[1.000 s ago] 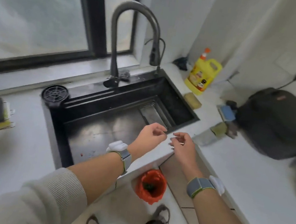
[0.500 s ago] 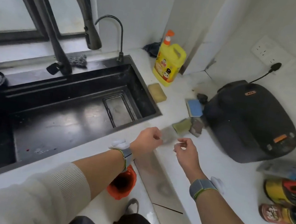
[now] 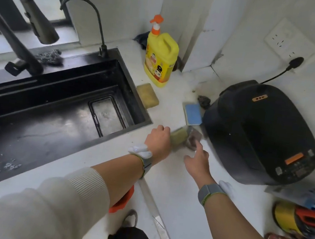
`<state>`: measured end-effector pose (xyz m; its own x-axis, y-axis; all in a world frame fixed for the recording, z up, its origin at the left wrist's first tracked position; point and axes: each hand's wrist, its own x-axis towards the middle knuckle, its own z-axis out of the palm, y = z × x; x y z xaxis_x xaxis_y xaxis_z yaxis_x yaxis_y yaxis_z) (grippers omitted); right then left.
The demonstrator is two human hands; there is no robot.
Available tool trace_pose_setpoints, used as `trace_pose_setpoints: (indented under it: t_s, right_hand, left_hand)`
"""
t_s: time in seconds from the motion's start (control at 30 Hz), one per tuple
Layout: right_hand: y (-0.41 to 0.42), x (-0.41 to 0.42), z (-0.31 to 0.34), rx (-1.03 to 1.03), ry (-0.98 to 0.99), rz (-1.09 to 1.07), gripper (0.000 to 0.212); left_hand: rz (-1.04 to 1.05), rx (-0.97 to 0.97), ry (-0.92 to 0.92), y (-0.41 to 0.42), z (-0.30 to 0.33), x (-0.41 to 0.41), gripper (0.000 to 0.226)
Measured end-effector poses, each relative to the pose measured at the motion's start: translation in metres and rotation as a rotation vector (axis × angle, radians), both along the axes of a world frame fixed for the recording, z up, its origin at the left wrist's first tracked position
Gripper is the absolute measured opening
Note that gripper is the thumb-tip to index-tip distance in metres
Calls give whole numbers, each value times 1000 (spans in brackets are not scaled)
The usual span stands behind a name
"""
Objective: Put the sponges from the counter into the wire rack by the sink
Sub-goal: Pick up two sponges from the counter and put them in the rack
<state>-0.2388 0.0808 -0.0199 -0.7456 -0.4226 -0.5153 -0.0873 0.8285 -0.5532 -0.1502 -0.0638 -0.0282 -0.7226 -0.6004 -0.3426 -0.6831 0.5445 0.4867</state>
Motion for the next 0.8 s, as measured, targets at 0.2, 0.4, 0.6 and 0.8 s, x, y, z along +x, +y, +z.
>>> trace_pose_setpoints:
  t_s: [0.2, 0.4, 0.6, 0.8]
  right_hand:
    - [-4, -17, -31, -205, -80, -201, 52]
    - [-10, -18, -56, -259, -135, -476, 7]
    - [-22, -15, -49, -247, -94, -618, 26]
    - [-31, 1, -38, -165, -156, -594, 6]
  left_hand:
    - [-35, -49, -104, 6, -22, -33, 34]
    - [87, 21, -60, 19, -41, -23, 31]
    - [172, 199, 88, 14, -34, -8, 25]
    - [319, 277, 158, 0, -22, 23, 20]
